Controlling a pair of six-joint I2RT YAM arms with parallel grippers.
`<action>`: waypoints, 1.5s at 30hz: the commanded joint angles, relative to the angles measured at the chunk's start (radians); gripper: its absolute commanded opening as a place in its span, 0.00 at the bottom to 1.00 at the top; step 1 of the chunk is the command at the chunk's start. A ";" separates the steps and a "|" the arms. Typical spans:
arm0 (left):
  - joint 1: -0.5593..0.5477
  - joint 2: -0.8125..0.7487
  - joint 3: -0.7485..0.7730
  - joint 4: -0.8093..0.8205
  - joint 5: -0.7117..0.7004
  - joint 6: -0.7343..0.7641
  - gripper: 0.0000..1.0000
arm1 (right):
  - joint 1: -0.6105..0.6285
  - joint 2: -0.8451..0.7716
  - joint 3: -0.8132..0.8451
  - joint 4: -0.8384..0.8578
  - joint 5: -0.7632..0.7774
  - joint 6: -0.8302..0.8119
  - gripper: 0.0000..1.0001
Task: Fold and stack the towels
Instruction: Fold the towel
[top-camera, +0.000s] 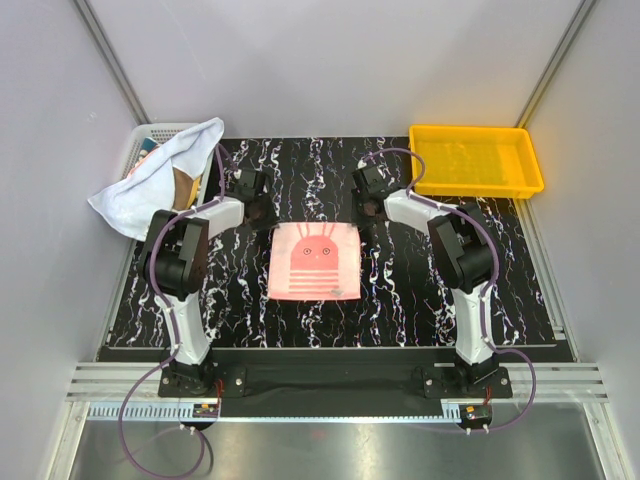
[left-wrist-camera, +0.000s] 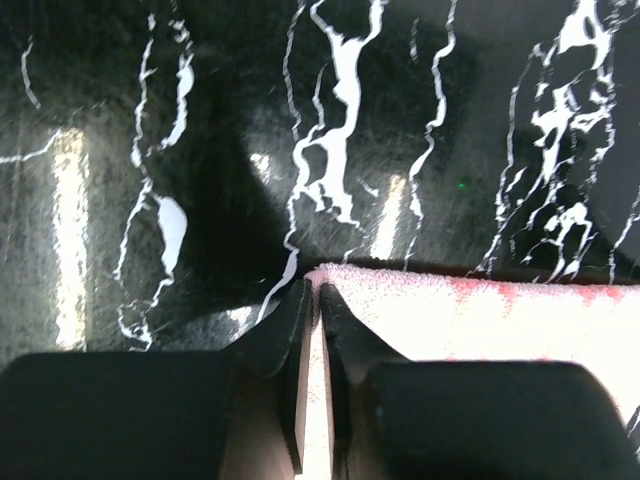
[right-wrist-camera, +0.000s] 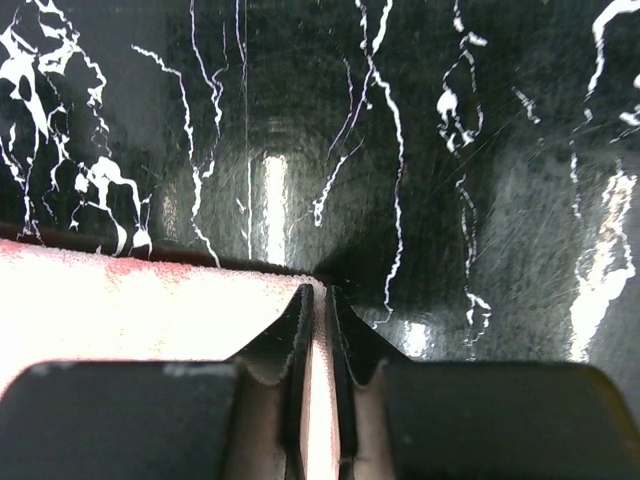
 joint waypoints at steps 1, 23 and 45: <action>0.004 0.006 0.018 0.095 0.019 -0.003 0.09 | 0.004 0.012 0.065 -0.006 0.043 -0.035 0.12; 0.033 -0.224 -0.113 0.238 0.003 -0.045 0.00 | -0.038 -0.238 -0.084 0.131 0.004 -0.024 0.09; -0.015 -0.475 -0.440 0.290 -0.050 -0.077 0.00 | 0.034 -0.458 -0.423 0.226 -0.048 0.054 0.09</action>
